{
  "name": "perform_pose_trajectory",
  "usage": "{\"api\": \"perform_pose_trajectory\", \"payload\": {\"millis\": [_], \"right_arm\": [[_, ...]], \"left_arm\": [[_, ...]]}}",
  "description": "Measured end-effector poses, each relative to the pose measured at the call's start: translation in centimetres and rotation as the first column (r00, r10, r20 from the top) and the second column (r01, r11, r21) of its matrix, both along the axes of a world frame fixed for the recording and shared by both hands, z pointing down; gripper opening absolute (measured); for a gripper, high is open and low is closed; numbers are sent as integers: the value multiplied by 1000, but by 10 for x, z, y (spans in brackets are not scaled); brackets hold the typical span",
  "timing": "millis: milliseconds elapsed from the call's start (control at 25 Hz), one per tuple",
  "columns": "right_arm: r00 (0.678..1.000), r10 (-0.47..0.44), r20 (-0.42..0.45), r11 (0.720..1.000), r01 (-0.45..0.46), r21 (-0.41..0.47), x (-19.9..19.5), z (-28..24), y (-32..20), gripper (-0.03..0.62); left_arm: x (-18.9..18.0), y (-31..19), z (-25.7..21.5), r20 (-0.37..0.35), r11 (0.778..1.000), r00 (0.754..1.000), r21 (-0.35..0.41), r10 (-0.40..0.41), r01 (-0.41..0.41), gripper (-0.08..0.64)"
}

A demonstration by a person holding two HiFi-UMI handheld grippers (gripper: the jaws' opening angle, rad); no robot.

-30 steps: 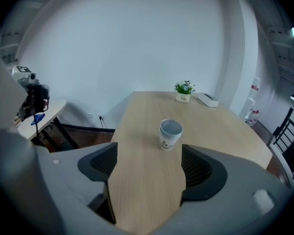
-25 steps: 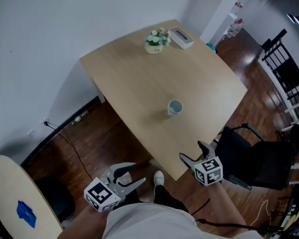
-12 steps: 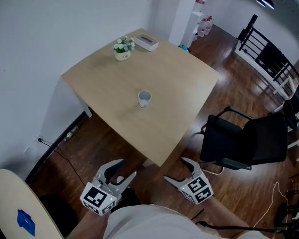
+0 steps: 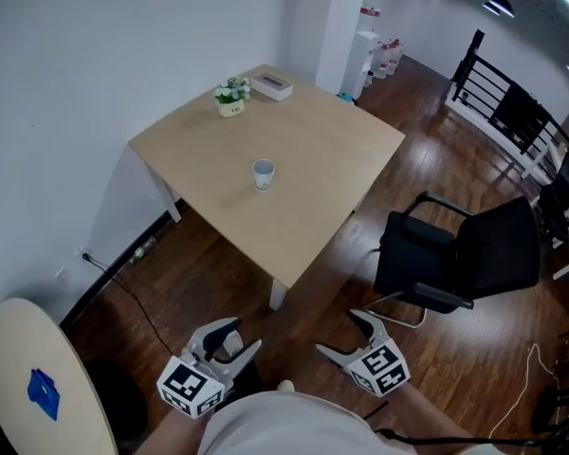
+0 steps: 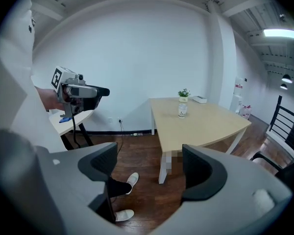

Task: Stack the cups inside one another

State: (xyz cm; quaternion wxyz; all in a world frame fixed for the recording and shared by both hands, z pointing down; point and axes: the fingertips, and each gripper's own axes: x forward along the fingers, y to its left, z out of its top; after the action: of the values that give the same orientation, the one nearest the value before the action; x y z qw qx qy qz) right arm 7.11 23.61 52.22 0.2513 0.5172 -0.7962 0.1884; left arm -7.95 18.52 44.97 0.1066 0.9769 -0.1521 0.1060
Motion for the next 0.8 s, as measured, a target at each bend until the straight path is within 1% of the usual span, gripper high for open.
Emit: {"api": "perform_pose_trajectory", "payload": {"millis": [200,360,480,800], "right_arm": [[1000,-13,4,1000,13,15,-8,0,34,405],[1000,-9,4,1000,9,9,-10,1,56,405],[1000,-1,3,1000,1,14,-8,1,66,405],[1000,25,4,999,-26,30,-1,-3,77,405]], "left_arm": [[-12,34,5,19,1000,1000,-4,-25,25,218],[-14,53,5,27,1000,999,-7,-24,25,218],[-10,59,3,26,1000,1000,6,-13,13,218],[-1,68,2,27,1000,1000,14,5,-5,218]]}}
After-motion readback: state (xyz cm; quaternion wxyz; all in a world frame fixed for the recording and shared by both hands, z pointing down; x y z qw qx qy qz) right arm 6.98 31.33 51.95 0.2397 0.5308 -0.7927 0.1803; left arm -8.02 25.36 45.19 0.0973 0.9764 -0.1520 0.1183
